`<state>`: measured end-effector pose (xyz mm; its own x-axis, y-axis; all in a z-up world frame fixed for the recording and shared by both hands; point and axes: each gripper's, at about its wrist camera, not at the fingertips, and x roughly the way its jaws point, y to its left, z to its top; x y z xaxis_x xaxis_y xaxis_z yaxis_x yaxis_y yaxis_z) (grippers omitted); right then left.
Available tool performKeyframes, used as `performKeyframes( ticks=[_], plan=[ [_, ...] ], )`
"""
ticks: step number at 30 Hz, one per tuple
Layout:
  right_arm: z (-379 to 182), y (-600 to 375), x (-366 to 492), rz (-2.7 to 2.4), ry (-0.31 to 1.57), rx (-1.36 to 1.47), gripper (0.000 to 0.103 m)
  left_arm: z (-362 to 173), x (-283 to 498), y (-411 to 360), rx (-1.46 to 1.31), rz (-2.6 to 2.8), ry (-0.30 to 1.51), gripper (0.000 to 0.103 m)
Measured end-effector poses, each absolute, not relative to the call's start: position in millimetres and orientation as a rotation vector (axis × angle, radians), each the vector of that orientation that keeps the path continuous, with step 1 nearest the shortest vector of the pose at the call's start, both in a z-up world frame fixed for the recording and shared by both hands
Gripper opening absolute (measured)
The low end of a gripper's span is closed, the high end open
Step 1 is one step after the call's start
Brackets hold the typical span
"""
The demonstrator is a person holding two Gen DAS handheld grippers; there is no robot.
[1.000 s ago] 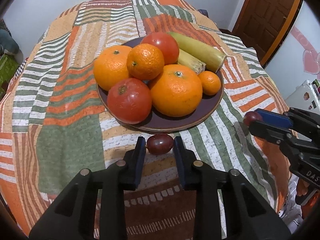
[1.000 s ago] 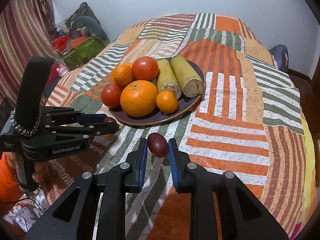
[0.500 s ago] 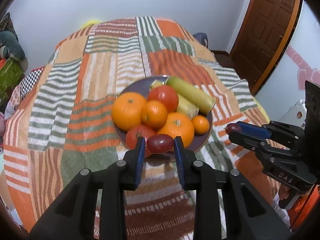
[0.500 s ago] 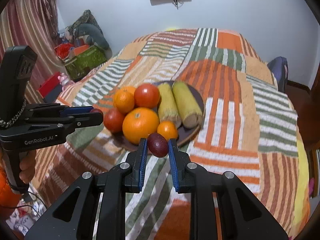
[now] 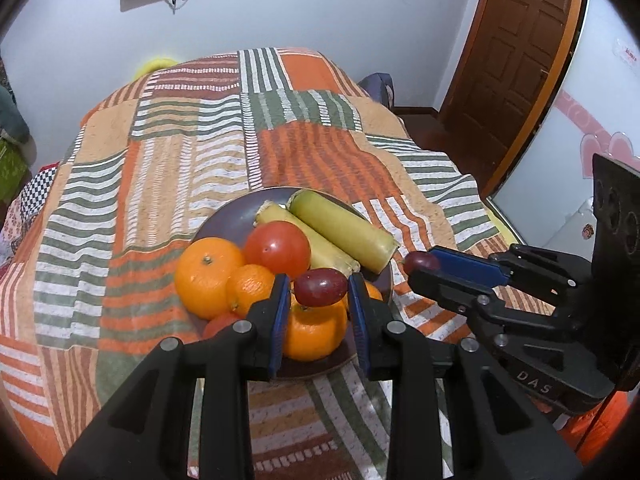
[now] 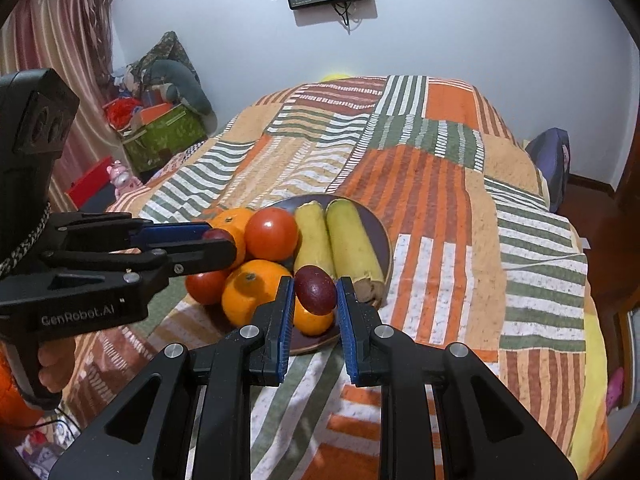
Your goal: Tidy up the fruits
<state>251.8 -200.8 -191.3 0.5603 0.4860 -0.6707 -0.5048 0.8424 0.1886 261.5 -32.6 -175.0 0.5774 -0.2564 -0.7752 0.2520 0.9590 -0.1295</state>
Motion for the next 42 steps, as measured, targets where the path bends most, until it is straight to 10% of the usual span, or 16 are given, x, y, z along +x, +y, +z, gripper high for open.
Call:
performKeyframes(
  ticks=[42],
  plan=[
    [-169.3,-202.1,255.0,0.568,0.75,-0.01,0.031,-148.2,244.4,-25.5,-0.012,-0.239,0.816,0.04]
  ],
)
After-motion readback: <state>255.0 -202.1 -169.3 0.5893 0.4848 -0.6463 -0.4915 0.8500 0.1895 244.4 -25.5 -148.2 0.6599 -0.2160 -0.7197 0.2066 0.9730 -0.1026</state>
